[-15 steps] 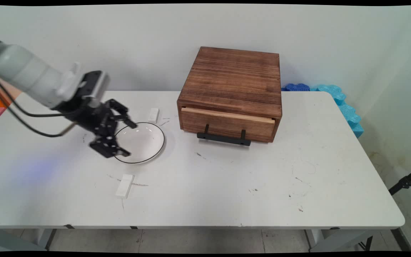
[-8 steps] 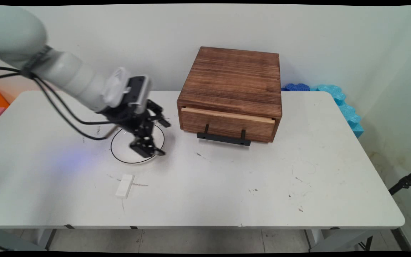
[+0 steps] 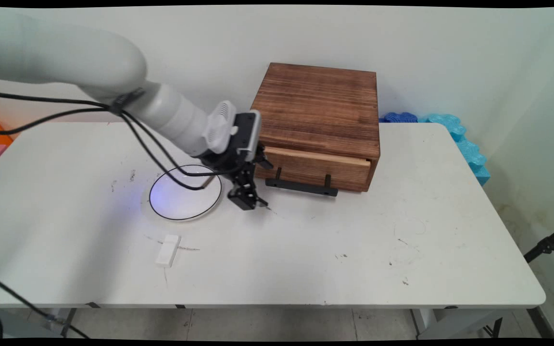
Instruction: Open the drawer
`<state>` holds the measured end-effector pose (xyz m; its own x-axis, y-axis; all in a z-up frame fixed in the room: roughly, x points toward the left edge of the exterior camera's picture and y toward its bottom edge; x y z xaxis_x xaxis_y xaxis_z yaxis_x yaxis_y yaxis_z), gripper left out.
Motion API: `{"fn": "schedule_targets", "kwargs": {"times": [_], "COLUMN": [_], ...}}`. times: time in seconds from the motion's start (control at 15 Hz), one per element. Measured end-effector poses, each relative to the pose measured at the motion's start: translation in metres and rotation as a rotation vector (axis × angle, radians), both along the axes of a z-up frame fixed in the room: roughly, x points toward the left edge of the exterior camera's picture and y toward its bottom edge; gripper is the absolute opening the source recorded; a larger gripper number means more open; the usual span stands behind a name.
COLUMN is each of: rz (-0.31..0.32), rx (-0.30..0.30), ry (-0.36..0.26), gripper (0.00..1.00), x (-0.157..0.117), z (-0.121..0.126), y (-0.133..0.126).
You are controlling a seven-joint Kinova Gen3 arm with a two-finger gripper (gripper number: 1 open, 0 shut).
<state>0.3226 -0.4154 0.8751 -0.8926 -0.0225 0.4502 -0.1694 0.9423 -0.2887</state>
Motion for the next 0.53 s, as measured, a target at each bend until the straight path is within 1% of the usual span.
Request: {"fn": "schedule_targets", "kwargs": {"times": [0.53], "rz": [0.001], "rx": [-0.017], "ry": [-0.023], "gripper": [1.0], "x": [-0.038], "z": [-0.034], "y": [-0.021]}}
